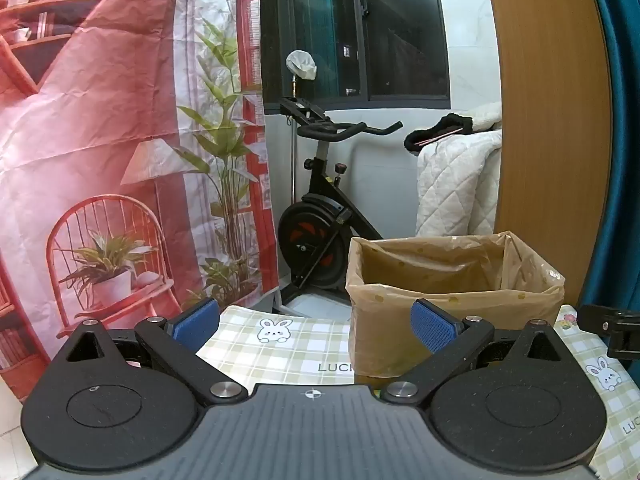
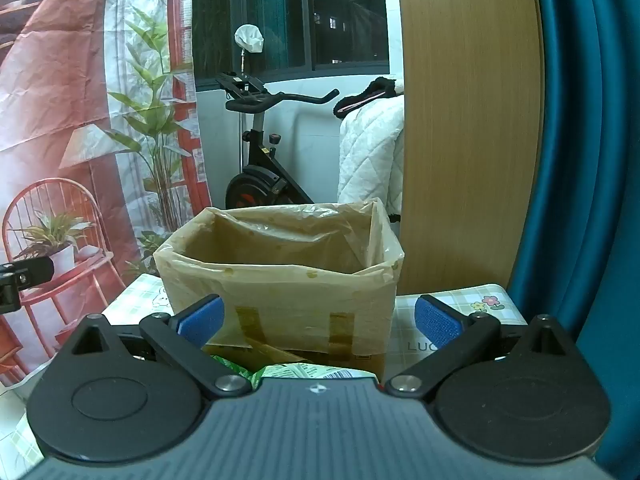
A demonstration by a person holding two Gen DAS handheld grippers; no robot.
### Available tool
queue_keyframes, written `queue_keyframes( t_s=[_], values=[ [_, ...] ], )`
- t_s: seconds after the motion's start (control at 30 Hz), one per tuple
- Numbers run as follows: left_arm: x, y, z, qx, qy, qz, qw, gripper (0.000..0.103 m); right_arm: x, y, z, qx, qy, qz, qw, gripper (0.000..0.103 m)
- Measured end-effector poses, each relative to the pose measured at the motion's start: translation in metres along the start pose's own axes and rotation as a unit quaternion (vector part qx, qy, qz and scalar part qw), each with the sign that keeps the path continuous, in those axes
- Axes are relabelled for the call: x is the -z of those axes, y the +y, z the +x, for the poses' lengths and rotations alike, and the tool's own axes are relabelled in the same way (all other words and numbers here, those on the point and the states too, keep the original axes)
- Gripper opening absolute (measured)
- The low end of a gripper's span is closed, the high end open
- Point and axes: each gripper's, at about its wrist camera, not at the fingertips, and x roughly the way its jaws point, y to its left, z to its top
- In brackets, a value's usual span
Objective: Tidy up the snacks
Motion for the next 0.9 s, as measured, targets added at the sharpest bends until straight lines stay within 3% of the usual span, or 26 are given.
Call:
queue_keyframes(
  t_s=[0.9],
  values=[
    [-0.0007, -0.0004, -0.001, 0.002, 0.001, -0.004, 1.0, 0.103, 0.0003, 0.0001, -0.0003, 0.001, -0.001, -0.001, 1.0, 0.103]
  ],
)
